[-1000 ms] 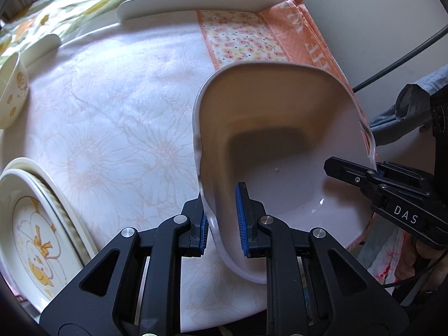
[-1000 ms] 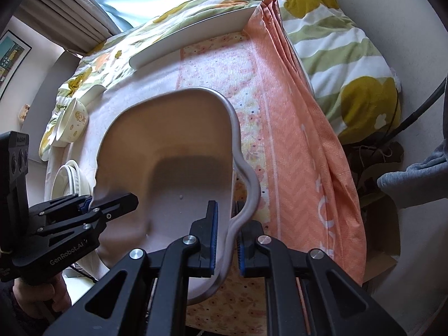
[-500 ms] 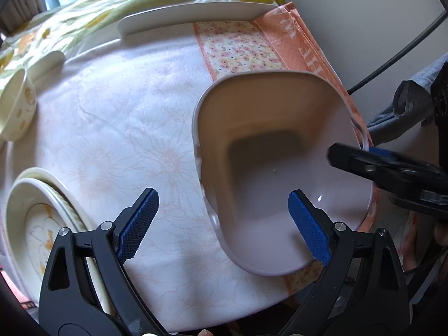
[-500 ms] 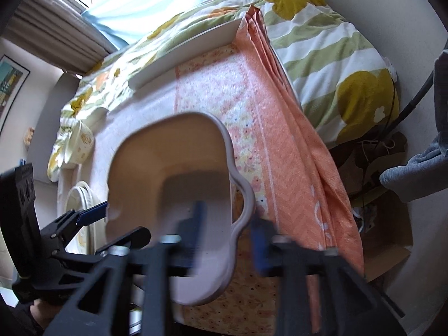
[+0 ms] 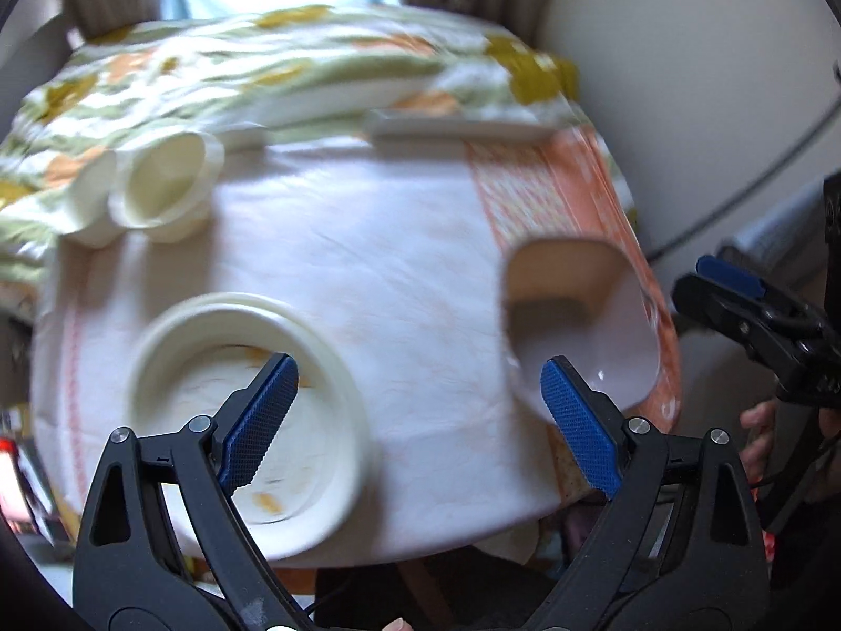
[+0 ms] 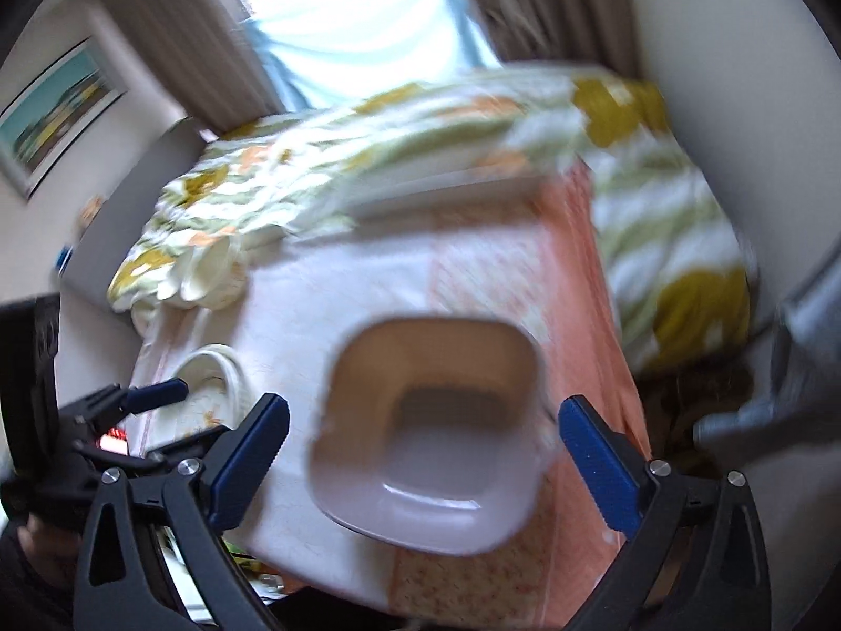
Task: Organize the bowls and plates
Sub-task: 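Lower the mauve dish onto the table and open both grippers, then grasp the cream bowl rim with the left gripper while the right gripper grasps its opposite rim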
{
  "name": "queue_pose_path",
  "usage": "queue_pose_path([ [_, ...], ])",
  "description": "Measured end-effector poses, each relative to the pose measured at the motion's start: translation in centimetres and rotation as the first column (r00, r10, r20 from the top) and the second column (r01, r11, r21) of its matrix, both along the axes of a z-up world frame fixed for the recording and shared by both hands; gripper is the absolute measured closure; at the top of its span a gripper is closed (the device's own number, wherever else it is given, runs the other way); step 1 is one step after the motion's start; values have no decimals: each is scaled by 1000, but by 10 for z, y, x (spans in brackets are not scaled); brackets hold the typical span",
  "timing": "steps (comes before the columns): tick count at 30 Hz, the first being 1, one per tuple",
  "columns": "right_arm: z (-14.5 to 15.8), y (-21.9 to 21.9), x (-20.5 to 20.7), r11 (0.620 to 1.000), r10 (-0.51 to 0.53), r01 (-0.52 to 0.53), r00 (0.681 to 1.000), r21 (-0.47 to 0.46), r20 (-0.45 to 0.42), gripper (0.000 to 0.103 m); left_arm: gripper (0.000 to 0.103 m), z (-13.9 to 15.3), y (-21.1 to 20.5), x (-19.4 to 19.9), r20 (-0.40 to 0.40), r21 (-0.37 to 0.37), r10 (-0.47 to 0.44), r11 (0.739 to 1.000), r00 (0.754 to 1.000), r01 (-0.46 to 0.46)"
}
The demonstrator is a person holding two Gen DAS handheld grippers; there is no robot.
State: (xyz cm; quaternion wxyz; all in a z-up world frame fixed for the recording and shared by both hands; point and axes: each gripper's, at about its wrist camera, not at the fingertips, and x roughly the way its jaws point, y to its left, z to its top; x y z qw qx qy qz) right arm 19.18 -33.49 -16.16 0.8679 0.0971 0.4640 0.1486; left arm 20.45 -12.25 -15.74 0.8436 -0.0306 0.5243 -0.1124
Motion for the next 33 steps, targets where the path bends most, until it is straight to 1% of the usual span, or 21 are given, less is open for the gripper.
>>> queue_pose_path([
  [3,28,29,12,996,80,-82,996,37,34,1,10,30,41,2,60,8,81,997,995,-82],
  [5,49,51,22,993,109,-112,991,39,72,1,10,51,71,6,108,29,144,989,984,-148],
  [9,76,93,38,992,128,-125,983,-27,134,1,10,76,124,16,195,39,211,974,958,-222],
  [10,81,107,42,990,139,-133,979,-50,149,1,10,78,138,21,211,44,225,970,951,-239],
  [12,85,130,54,985,165,-153,974,-82,155,1,10,75,163,35,212,50,248,963,945,-264],
  [15,70,169,81,973,216,-204,970,-110,109,1,10,58,201,59,179,47,289,952,940,-302],
  [17,49,194,104,971,224,-218,974,-101,46,1,10,40,219,73,155,49,298,950,942,-309],
  [19,28,214,123,973,212,-210,977,-92,2,1,10,16,232,89,115,38,294,953,949,-300],
  [20,18,223,132,974,203,-204,979,-94,-21,1,10,4,235,95,97,9,290,956,952,-292],
  [22,-5,242,153,977,178,-184,982,-104,-65,2,10,-22,246,108,35,-64,285,957,958,-283],
  [24,-30,256,169,979,161,-173,980,-105,-118,8,10,-48,253,123,-23,-97,283,954,959,-284],
  [26,-47,264,181,982,151,-166,976,-92,-154,20,10,-64,254,134,-56,-113,277,953,959,-282],
  [27,-54,268,188,983,146,-163,975,-90,-169,23,10,-73,255,139,-68,-124,273,952,959,-280],
  [28,-61,273,194,983,140,-159,974,-93,-180,29,10,-80,256,144,-77,-135,264,953,962,-272],
  [29,-68,278,199,983,137,-158,971,-97,-196,34,13,-85,255,148,-79,-143,259,953,963,-268],
  [30,-73,282,203,983,134,-157,969,-97,-208,36,18,-90,255,152,-82,-151,254,953,964,-263],
  [31,-78,285,207,983,131,-155,967,-97,-219,40,21,-96,253,157,-102,-162,247,952,964,-261],
  [32,-82,287,209,983,129,-154,965,-96,-226,43,31,-102,253,160,-124,-176,241,949,963,-260],
  [33,-84,288,211,983,130,-156,964,-94,-234,45,45,-107,253,163,-139,-182,238,948,961,-261],
])
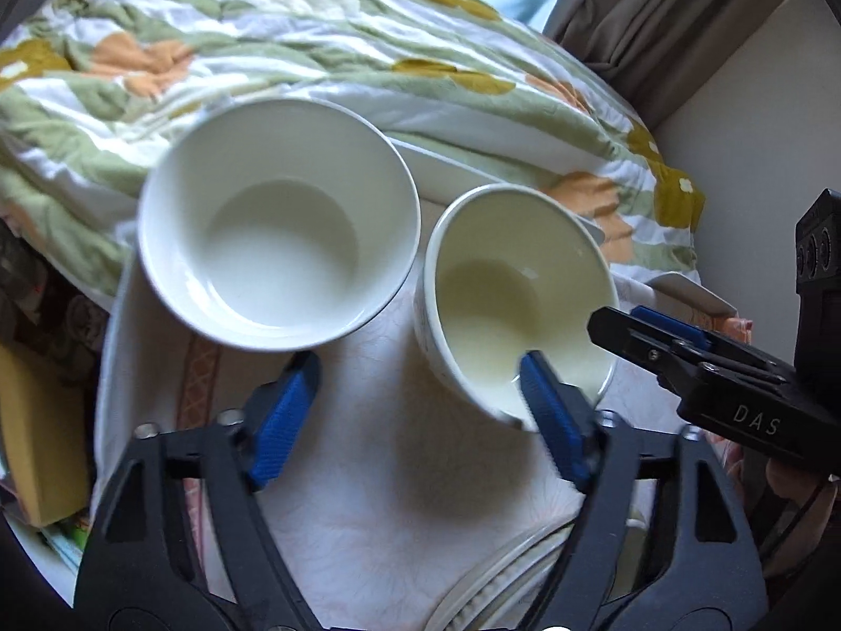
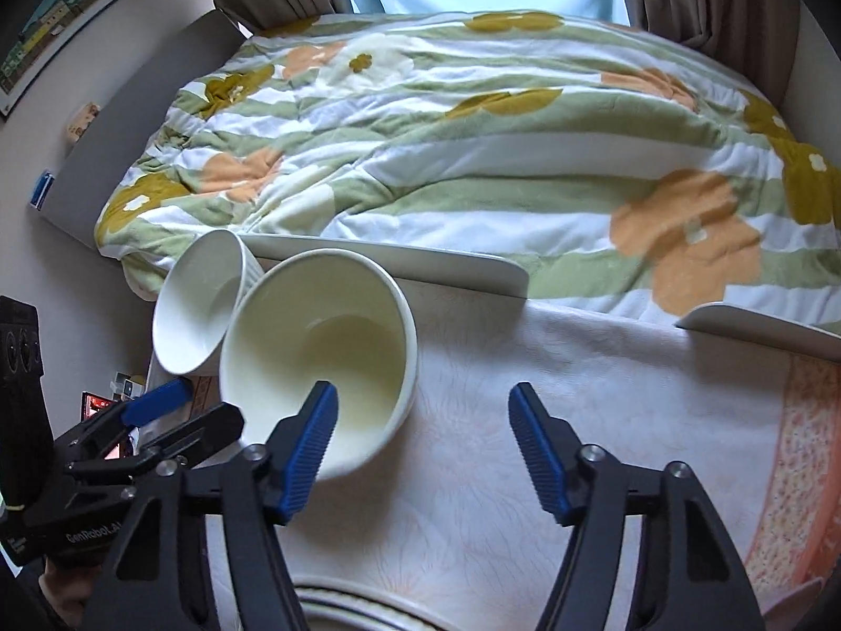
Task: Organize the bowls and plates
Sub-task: 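Grasp the cream bowl rim with the left gripper while the right gripper grasps its opposite rim, then lift the cream bowl with both grippers and carry it over the mauve dish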
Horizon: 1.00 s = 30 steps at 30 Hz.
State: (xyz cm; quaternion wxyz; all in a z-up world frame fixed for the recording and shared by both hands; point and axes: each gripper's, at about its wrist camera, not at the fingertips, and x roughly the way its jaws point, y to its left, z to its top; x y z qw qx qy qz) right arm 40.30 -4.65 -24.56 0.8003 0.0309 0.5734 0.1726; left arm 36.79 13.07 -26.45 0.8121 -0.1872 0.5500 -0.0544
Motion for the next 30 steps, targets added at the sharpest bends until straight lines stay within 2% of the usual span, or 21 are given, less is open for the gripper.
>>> queue_pose_path([
  [3,-7,6,6,1000,14,-14,1000,-2,-14,53,51,-8,1,6,-21,-37,9,999,1000,-10],
  [4,-9,9,8,1000,21,-21,1000,-6,-18,58,53,-9,2,7,-23,-44,14,999,1000,-15],
  [6,-12,10,11,1000,23,-23,999,-1,-28,68,66,-12,3,11,-32,-58,20,998,999,-22],
  [9,-15,12,13,1000,24,-24,999,9,-33,73,77,-15,4,16,-37,-86,24,996,999,-27],
  [11,-18,12,14,999,26,-25,999,21,-44,83,85,-13,2,18,-24,-94,18,995,1000,-20],
  [14,-21,12,14,999,28,-26,998,31,-50,89,85,-10,-3,20,-15,-56,8,998,1000,-9],
  [24,-19,9,8,999,-12,15,999,48,-48,90,86,0,-10,18,6,-7,-19,1000,1000,19],
  [30,-4,-1,-3,995,-51,53,998,79,-27,90,86,16,-20,8,25,11,-43,999,999,43],
])
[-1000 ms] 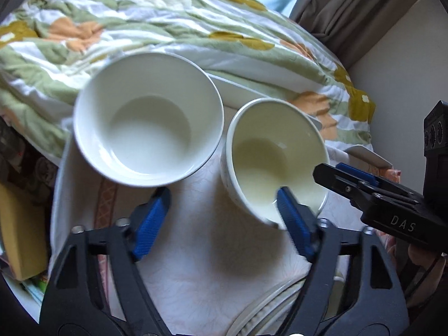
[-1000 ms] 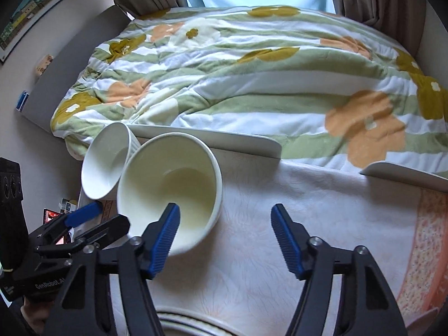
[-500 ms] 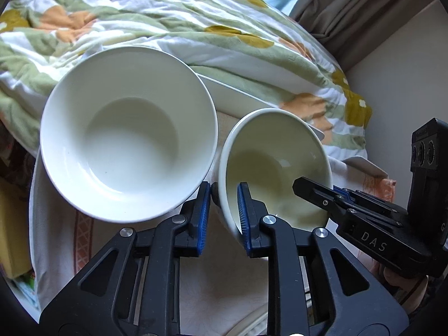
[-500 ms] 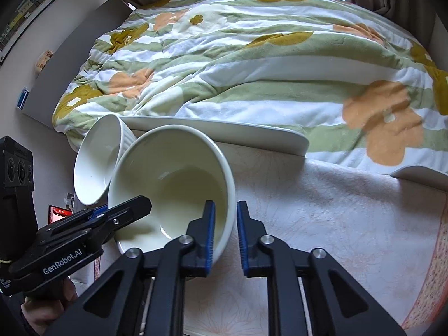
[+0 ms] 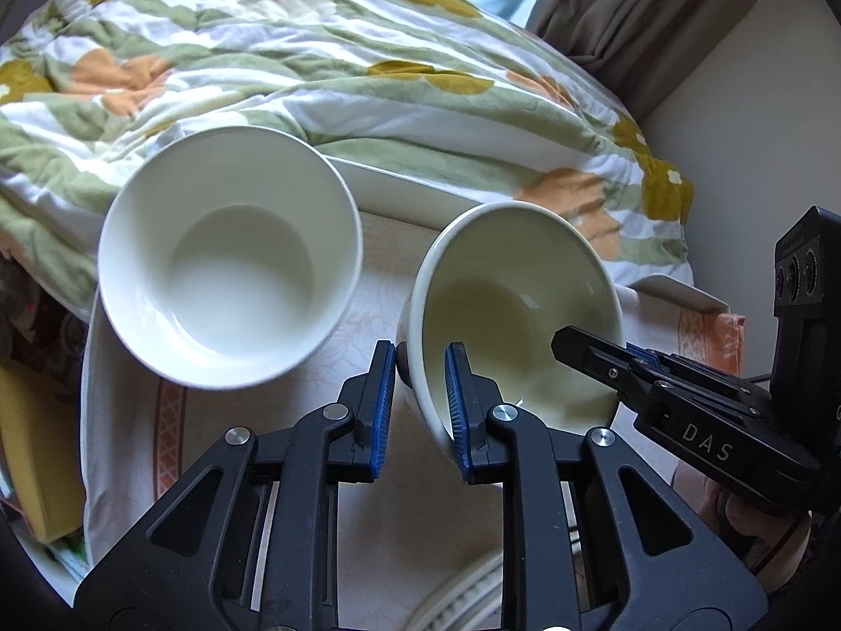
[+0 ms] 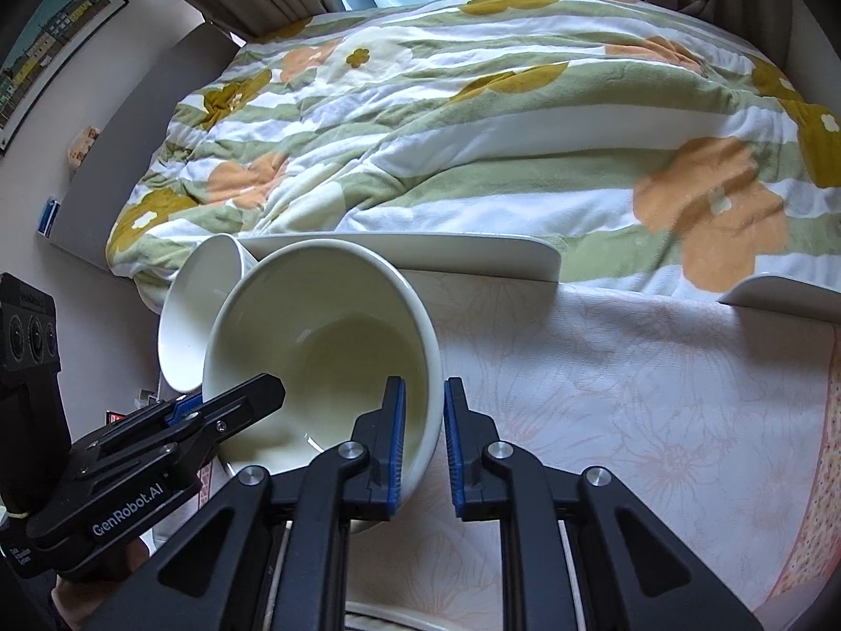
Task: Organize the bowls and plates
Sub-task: 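Lift the cream bowl with both grippers and carry it over the mauve dish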
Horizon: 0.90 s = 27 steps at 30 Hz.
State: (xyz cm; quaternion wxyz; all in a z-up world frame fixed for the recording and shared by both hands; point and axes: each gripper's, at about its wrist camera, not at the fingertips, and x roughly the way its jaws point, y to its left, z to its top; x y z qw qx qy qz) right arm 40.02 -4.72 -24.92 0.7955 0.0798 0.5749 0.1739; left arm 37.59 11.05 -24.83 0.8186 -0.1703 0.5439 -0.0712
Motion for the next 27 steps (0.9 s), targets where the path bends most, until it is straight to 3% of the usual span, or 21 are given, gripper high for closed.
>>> queue_pose_path([
  [11,54,-43,-50,999,-14,12,998,30,67,90,86,60,-51,-47,71,19,5,1000,997,-7],
  [19,102,-109,-97,998,-57,54,989,28,133,90,86,104,-133,-87,136,33,-58,998,989,54],
  [27,127,-197,-147,991,-131,125,974,40,185,90,86,111,-222,-119,138,2,-125,992,983,126],
])
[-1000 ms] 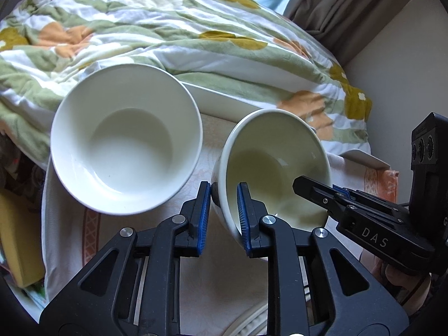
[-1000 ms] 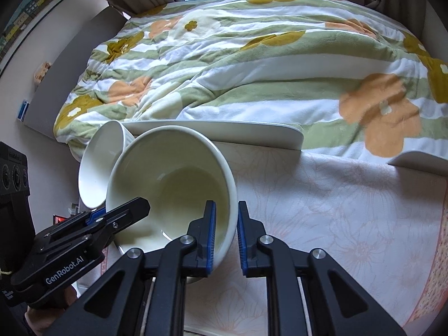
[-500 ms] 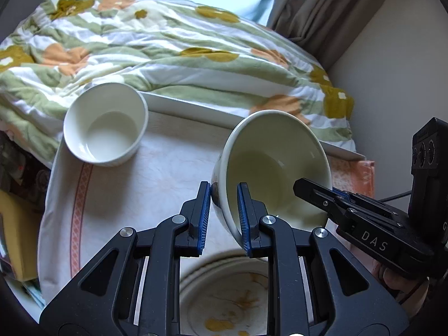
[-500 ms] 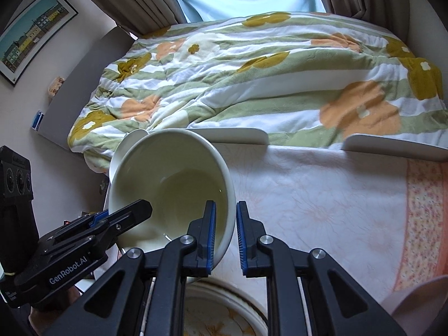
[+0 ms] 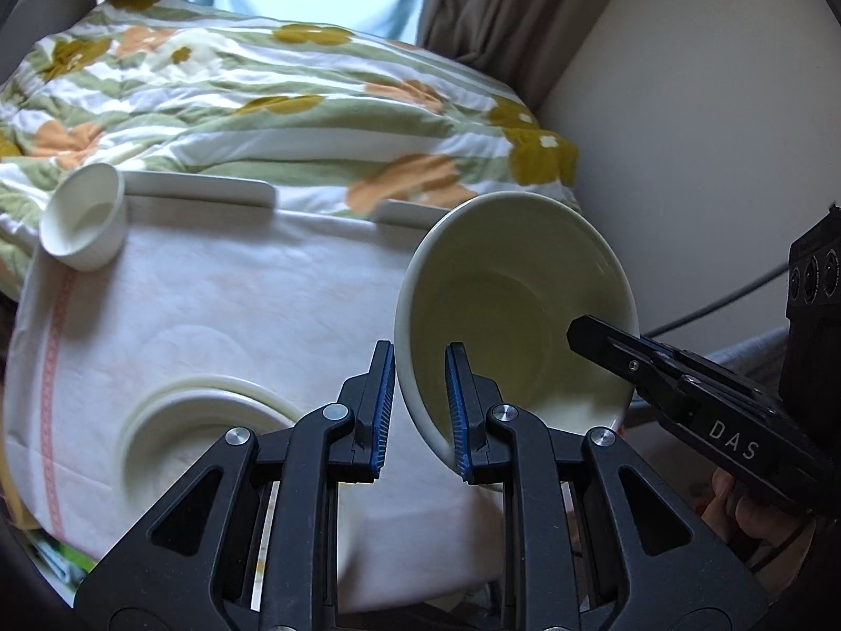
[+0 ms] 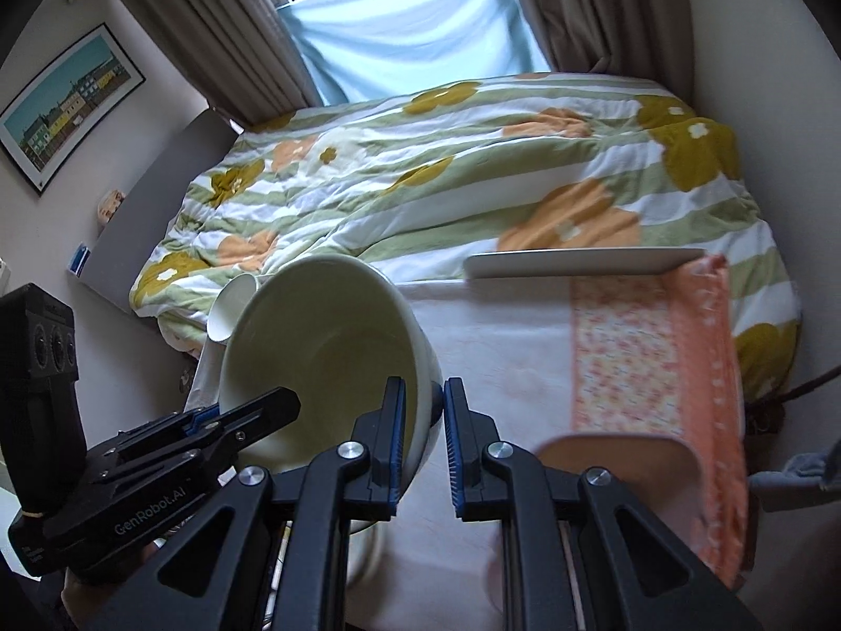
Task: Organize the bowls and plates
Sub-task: 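Lift the cream bowl with both grippers and carry it over the mauve dish, then lower the cream bowl into the mauve dish and open both grippers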
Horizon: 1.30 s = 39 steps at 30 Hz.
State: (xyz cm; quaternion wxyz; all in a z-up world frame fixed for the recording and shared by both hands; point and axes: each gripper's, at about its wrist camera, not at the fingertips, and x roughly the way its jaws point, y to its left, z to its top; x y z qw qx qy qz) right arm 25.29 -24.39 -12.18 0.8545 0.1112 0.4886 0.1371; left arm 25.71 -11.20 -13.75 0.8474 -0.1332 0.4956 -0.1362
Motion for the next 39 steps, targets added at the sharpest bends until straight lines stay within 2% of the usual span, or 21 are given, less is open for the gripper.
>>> queue_pose_path([
  [7,-11,-60,-31,999,-48,47,999,-24,-24,90,86,-22,-66,-15,-66,-19,-62,998,996,61],
  [12,-35,-88,-43,995,-97,96,992,-6,-76,90,86,-43,-96,-17,-116,31,-126,991,985,131],
  [16,-59,-101,-51,991,-131,132,984,2,-118,90,86,-63,-112,-16,-162,70,-169,981,972,182],
  [22,-92,-113,-54,988,-153,156,971,1,-181,90,86,-100,-125,-8,-252,110,-229,959,940,262],
  [30,-109,-114,-55,985,-169,169,964,-17,-206,90,86,-121,-139,0,-291,188,-264,927,919,326],
  [32,-109,-118,-55,984,-174,179,963,4,-204,90,86,-121,-139,1,-288,198,-270,922,919,333],
  [39,-111,-120,-55,982,-179,187,961,17,-213,90,86,-120,-152,1,-265,296,-292,882,919,366],
])
